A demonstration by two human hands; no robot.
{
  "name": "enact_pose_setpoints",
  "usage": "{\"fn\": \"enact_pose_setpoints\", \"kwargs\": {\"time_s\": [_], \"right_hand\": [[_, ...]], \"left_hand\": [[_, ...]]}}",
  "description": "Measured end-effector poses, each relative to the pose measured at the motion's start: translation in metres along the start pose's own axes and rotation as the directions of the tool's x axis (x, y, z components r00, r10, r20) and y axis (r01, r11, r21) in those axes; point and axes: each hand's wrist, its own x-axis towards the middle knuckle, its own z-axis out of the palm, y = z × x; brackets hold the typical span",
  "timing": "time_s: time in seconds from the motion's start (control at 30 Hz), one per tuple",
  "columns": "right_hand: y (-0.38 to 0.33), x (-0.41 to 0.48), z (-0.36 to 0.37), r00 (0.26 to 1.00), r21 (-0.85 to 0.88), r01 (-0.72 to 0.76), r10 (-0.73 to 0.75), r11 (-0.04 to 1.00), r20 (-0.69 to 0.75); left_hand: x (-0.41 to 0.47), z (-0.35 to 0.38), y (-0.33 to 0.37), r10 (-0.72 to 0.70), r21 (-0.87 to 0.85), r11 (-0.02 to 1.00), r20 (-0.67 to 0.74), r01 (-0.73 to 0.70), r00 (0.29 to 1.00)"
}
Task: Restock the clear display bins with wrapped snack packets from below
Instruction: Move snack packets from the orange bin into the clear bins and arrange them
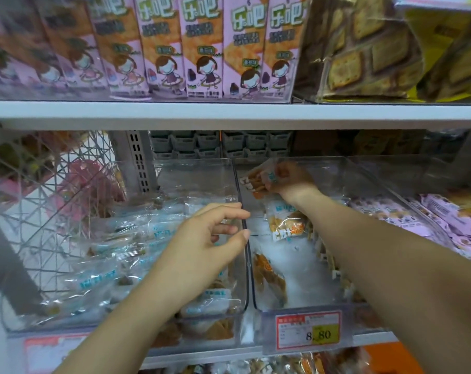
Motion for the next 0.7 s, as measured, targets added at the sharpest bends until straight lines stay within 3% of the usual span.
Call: {"fn": "enact_pose_setpoints", "kwargs": {"time_s": [0.27,0.7], "right_hand": [[-0.006,0.009,0.006,0.987,-0.374,0.157,-0.131,0.914,0.094],[0.000,0.013,0.024,0.941,-0.646,0.338,-0.245,0.685,0.232]], "left_hand": [[0.000,0.001,0.000,0.005,0.014,1.000,0.001,-0.005,1.000],[0.000,0.000,0.000,0.009,-0.023,1.000,0.012,-0.009,1.000]]}}
